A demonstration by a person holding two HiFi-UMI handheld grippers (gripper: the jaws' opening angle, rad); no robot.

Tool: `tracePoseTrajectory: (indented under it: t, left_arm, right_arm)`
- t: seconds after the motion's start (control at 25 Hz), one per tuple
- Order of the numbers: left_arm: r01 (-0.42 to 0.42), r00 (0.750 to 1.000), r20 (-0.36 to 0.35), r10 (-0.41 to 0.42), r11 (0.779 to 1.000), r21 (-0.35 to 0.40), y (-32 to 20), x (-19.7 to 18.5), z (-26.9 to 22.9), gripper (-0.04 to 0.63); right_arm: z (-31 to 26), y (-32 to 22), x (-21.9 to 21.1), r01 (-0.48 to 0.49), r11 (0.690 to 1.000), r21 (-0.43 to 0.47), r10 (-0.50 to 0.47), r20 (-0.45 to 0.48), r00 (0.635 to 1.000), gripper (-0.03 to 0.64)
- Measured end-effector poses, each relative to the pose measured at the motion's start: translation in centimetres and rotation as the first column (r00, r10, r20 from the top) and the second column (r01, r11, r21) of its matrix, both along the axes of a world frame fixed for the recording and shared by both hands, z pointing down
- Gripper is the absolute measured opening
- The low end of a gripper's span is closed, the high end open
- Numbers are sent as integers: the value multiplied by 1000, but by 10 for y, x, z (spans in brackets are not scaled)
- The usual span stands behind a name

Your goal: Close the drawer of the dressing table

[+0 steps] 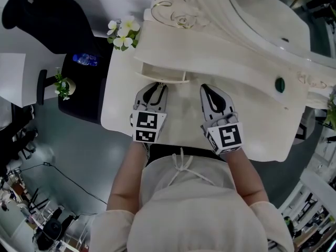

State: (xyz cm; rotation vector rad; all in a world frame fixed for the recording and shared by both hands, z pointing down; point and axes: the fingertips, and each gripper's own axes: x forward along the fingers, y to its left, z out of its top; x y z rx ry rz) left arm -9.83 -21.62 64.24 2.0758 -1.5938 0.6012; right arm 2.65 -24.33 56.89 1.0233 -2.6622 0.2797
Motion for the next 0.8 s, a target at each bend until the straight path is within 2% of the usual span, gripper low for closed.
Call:
tracePoseTrajectory:
  t: [0.8]
  left_arm:
    - [0, 1000, -24, -1, 1000, -12, -48, -5, -4, 104]
  right_arm:
    - [-4, -19, 3, 15, 1000, 0, -15, -11, 1000, 6]
